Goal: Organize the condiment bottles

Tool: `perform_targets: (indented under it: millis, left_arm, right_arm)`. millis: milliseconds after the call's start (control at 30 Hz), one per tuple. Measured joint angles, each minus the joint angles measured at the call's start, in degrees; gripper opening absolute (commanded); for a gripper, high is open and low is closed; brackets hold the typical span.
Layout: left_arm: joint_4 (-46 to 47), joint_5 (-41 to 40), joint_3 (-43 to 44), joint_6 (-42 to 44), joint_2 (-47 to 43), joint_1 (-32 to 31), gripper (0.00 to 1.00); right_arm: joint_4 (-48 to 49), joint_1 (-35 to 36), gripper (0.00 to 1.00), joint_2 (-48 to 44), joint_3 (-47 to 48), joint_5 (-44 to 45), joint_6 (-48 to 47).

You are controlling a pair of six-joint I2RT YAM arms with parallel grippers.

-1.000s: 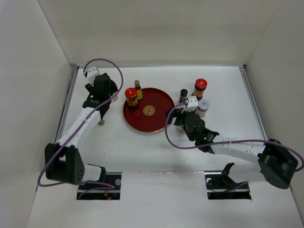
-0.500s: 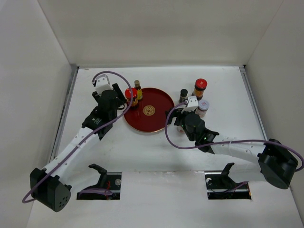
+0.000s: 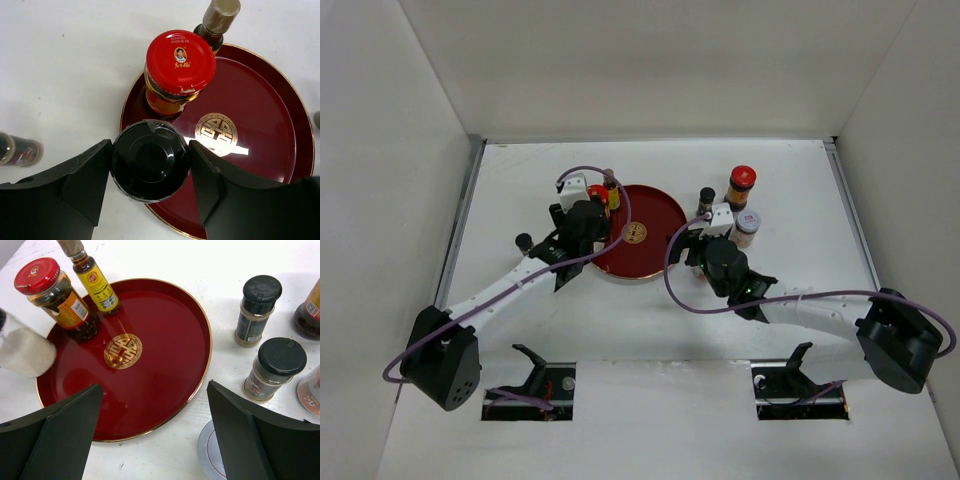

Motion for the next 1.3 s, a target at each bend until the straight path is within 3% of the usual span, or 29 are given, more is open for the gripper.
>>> perform_targets:
  millis: [367, 633, 833, 1133, 1300]
  left_arm:
    - [6.7, 2.2, 0.0, 0.5, 8.5, 0.3, 0.41]
    - [9.1, 2.4, -0.8, 0.4, 10.2, 0.3, 0.63]
    - [10.8, 2.1, -0.9, 0.4, 9.4, 0.3, 0.70]
    - [8.9, -0.7, -4.8, 0.2, -4.0, 0.3, 0.71]
    - [2.7, -4.2, -4.7, -2.1, -13.3, 4.7, 0.72]
  right_arm:
    - [0.0, 0.0, 0.92, 0.1, 0.2, 0.0, 0.0]
    - [0.0, 0.0, 0.92, 0.1, 0.2, 0.0, 0.0]
    - [0.0, 0.0, 0.92, 0.0, 0.2, 0.0, 0.0]
    - [0.0, 0.0, 0.93, -0.1, 0.2, 0.0, 0.0]
    - [0.0, 0.0, 0.93, -0.1, 0.2, 0.0, 0.0]
